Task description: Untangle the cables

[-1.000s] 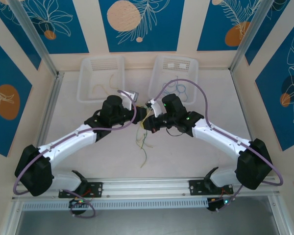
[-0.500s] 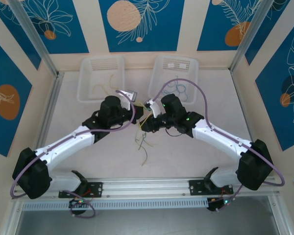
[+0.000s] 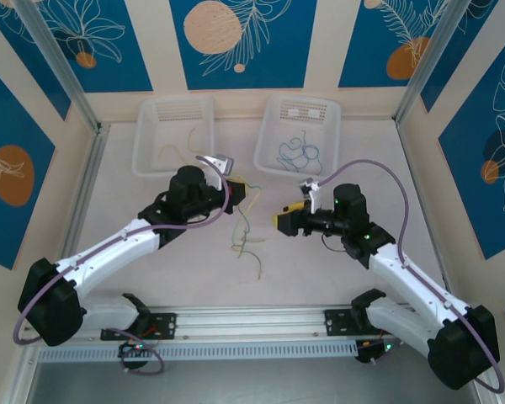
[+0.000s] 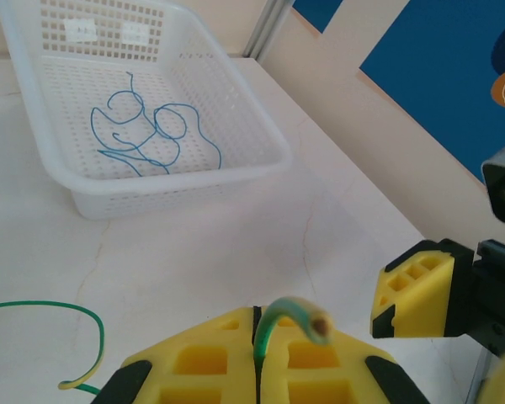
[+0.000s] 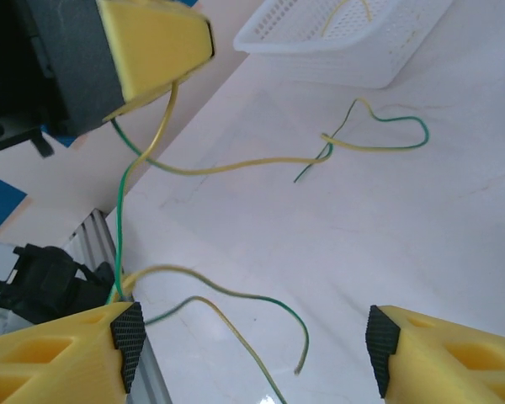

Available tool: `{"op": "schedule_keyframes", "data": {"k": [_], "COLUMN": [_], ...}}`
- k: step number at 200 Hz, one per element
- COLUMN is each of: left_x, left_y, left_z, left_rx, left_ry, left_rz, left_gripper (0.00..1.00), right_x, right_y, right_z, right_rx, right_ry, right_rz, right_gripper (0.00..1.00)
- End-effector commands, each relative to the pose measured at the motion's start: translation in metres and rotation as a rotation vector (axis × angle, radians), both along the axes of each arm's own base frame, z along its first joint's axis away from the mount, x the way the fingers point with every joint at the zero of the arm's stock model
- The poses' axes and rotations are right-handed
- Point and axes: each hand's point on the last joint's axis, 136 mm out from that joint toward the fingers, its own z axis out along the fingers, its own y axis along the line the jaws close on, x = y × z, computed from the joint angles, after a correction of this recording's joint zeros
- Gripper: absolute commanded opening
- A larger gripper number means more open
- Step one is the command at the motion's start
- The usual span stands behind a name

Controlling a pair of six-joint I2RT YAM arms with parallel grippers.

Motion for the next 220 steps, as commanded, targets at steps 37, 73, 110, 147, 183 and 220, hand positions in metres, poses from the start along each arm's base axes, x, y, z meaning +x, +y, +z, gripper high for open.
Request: {"op": "schedule_keyframes", "data": {"k": [37, 73, 110, 147, 183, 220], "left_x": [-0.005, -0.008, -0.010, -0.012, -0.012, -0.009], "left_y": [-0.003, -0.005, -0.005, -0.004, 0.000, 0.010], "left_z": [0.012, 0.013, 0.015, 0.014, 0.011, 0.008], "left_rx": [-0.034, -0.043, -0.051, -0.056, -0.043, -0.010], "left_ry": [-0.024, -0.021, -0.024, -0.019, -0.022, -0.039], "left_rz": [-0.025, -0.041, -0.052, -0.053, -0.035, 0.009], "left_gripper": [0.00, 0.00, 0.00, 0.00, 0.00, 0.00], "right_x": [-0.046, -0.032, -0.014, -0.002, -0.002, -0.010], "right_y": [0.034, 0.052, 0.075, 0.093, 0.092, 0.074], "right_z": [-0.024, -0.031, -0.034, -0.025, -0.022, -0.024], "right_rx": [-0.018, -0.034, -0.053, -0.048, -0.047, -0.078], "right_ry": [-0.211, -0.269, -0.320, -0.372, -0.380, -0.386], "right_rz": [0.240, 0.226, 0.231, 0.240, 0.233, 0.192], "right_gripper": [0.75, 0.77, 0.72, 0.57, 0.13, 0.00]}}
